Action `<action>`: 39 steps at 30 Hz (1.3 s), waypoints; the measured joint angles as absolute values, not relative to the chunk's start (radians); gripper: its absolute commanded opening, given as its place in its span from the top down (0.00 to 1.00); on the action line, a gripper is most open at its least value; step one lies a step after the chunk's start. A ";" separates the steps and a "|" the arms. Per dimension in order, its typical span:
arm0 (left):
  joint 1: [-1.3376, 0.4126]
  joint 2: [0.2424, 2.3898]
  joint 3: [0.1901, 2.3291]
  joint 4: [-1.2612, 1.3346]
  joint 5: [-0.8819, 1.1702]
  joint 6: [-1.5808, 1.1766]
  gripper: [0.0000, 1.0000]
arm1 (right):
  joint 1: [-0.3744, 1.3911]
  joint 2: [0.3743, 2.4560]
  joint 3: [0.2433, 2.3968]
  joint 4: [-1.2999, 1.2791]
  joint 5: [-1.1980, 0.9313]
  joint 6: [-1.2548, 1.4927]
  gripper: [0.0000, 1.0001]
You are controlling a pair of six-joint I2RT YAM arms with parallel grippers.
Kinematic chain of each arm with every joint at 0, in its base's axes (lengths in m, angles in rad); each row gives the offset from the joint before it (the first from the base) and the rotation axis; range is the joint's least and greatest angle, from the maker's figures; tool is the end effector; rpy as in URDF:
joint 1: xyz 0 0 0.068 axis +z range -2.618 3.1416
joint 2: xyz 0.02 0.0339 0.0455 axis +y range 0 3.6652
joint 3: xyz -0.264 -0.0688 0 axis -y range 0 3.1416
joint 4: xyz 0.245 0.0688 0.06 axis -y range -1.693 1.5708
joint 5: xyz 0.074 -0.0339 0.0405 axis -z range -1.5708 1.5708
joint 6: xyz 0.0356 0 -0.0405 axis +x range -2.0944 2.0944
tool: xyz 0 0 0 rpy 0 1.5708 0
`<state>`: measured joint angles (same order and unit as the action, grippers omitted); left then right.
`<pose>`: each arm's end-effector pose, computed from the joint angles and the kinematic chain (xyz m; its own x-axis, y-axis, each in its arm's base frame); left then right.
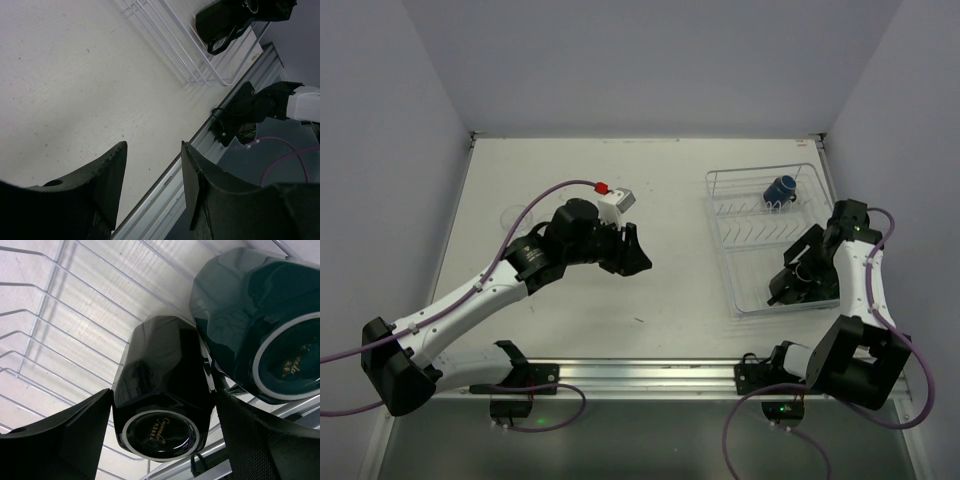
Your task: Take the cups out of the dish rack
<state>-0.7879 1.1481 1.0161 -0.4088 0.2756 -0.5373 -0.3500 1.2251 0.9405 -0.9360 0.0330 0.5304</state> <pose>0.1732 -0.1878 0.3258 -0.7453 0.0508 -0.6648 0.5415 0.6278 -0.5591 0.2064 -0.0766 0.2477 -0.5824 0.7508 -0.3116 0.7512 0.6436 0.1468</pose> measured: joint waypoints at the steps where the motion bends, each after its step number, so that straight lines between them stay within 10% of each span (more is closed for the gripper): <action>1: -0.788 1.148 1.016 -0.409 0.276 -0.537 0.49 | -0.350 1.231 0.941 -0.934 0.033 0.530 0.15; 28: -0.788 1.159 1.002 -0.405 0.276 -0.536 0.48 | -0.352 1.308 0.941 -0.913 0.014 0.522 0.17; 39: -0.788 1.159 1.001 -0.405 0.276 -0.535 0.47 | -0.349 1.307 0.941 -0.912 0.015 0.518 0.64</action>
